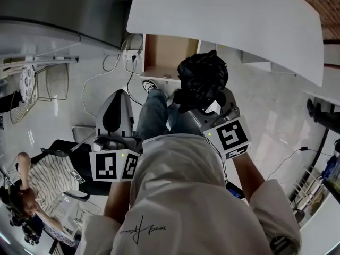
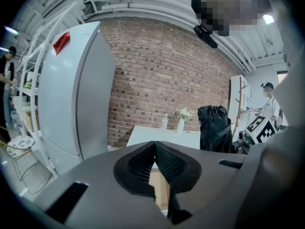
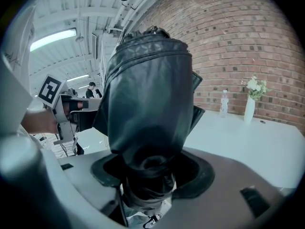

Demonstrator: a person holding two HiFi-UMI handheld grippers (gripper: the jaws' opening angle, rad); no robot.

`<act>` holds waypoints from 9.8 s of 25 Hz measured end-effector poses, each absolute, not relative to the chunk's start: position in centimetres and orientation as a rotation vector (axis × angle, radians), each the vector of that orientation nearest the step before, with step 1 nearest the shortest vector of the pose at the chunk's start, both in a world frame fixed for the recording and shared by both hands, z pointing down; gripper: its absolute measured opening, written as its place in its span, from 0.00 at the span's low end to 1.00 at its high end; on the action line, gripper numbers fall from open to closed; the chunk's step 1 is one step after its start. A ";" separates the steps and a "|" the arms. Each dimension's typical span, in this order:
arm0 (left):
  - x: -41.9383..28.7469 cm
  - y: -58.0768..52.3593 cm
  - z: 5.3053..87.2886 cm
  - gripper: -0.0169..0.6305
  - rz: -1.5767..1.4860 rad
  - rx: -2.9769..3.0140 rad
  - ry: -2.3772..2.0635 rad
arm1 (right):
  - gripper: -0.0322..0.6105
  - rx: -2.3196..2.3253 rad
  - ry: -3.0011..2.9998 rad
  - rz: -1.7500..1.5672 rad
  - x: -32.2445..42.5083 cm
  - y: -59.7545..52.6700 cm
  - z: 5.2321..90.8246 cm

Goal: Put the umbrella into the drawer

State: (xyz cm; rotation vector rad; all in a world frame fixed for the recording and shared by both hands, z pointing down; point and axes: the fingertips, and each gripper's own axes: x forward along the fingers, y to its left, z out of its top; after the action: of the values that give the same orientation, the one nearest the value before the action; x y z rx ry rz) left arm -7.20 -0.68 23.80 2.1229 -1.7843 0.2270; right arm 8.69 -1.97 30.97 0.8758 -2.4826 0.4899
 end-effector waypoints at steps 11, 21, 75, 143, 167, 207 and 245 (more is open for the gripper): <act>-7.9 -2.1 26.4 0.05 0.264 2.093 -1.729 | 0.47 0.853 -2.417 0.546 7.4 -3.3 35.4; -8.9 -2.6 29.0 0.05 0.309 2.059 -1.671 | 0.47 0.812 -2.381 0.576 5.2 -3.8 39.0; -10.8 -6.8 39.2 0.05 0.449 1.999 -1.489 | 0.47 0.640 -2.081 0.419 1.9 -8.8 61.0; -14.1 -5.3 45.0 0.05 0.478 1.881 -1.426 | 0.47 0.482 -1.774 0.331 -0.2 -12.1 78.2; -11.9 -5.5 43.4 0.05 0.461 1.924 -1.441 | 0.14 0.629 -1.909 0.442 0.8 -12.6 71.7; -8.1 -3.5 37.1 0.05 0.417 1.964 -1.497 | 0.08 0.730 -2.213 0.555 4.3 -9.6 51.3; -5.5 -2.9 27.7 0.05 0.257 2.127 -1.545 | 0.08 0.942 -2.520 0.571 9.0 -6.6 30.9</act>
State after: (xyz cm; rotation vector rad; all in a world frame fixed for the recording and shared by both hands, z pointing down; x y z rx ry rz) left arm -5.47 -2.94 27.66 2.1272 -1.5452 0.2567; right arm 9.03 -6.64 30.94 0.9423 -2.5197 0.5706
